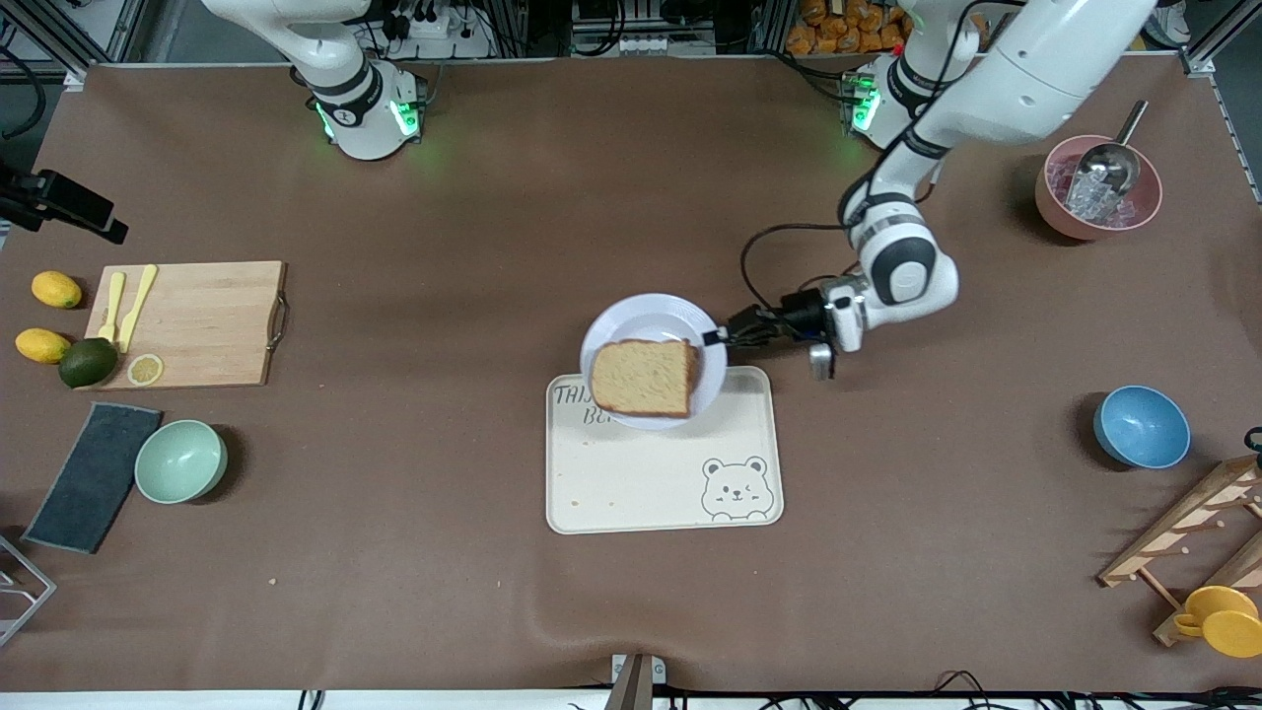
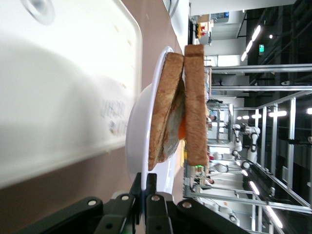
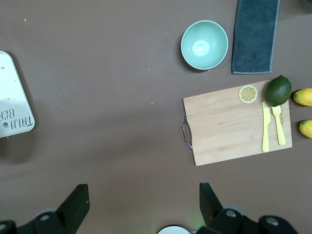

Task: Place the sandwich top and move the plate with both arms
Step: 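Slide the white plate onto the bear tray with the left gripper, then open the left gripper and withdraw it from the plate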

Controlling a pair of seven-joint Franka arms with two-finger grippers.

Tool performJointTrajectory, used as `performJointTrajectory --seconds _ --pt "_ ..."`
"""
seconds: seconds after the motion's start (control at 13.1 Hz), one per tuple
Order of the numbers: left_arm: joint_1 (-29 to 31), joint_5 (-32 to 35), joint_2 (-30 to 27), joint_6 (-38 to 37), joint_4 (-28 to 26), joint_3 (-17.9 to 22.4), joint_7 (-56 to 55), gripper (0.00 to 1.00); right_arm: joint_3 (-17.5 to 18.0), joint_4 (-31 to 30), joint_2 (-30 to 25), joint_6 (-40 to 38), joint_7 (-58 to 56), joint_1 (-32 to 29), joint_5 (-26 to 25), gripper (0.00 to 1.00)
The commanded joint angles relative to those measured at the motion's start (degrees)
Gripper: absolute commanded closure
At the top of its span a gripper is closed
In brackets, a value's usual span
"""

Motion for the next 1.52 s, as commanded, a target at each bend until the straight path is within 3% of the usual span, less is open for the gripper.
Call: performJointTrajectory --seconds 0.0,0.38,1.07,1.22,1.45 --pt "2.78 2.96 3.46 -0.76 3.84 -0.45 -0.87 1.00 -0.49 0.36 -0.19 -0.23 0.73 0.98 -0.42 0.00" --pt "1.81 3.05 11.11 -0.32 10.52 2.45 -0.61 1.00 -0.49 0.36 0.16 -0.23 0.73 1.16 -0.25 0.00" --pt "0.41 3.14 14.55 1.44 11.94 4.91 -1.74 1.00 -0.49 0.36 0.16 -0.14 0.73 1.16 -0.24 0.00" --pt "0.58 4.27 14.11 1.44 11.59 5.00 -3.41 0.81 -0.49 0.36 0.25 -0.14 0.73 1.24 -0.24 0.00" --pt "1.90 9.18 13.06 1.44 11.33 4.91 -9.81 0.76 -0.49 0.36 0.25 -0.14 0.73 1.33 -0.24 0.00"
